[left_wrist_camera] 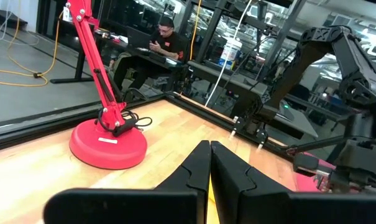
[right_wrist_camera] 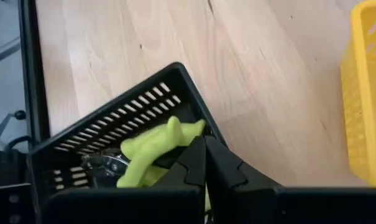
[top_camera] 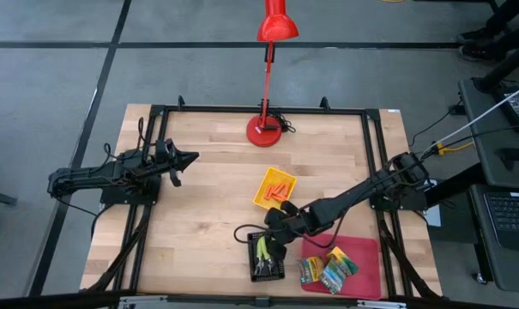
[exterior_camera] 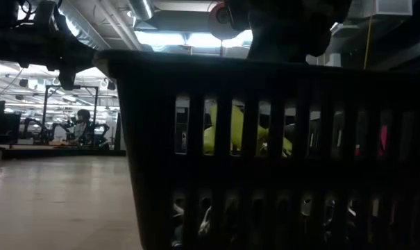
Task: Pick & Place School Supplies
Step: Adjust the bins
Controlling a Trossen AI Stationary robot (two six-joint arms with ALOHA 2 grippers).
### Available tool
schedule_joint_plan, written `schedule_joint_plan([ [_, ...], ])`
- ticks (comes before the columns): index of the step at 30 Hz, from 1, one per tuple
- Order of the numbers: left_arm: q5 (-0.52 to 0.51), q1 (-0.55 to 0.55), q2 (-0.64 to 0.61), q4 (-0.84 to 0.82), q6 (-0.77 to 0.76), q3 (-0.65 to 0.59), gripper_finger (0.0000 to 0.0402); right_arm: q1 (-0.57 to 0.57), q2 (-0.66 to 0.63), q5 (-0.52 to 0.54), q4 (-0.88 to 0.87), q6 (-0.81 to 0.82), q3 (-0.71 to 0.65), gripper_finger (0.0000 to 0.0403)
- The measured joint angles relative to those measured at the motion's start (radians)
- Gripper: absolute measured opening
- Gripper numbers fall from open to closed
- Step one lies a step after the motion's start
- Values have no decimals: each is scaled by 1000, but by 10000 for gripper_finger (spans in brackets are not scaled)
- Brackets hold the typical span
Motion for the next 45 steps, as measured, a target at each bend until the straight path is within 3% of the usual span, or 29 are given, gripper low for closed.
schedule_joint_plan([
  [10,0,0,0,0,0,0,6,58,0,-42,-64,45,-6,1],
  [26,0,0,0,0,0,0,6,13,1,105,-43,83,-14,1],
  [45,0,0,0,0,0,0,6,8,23,21,-61,53,-51,1],
])
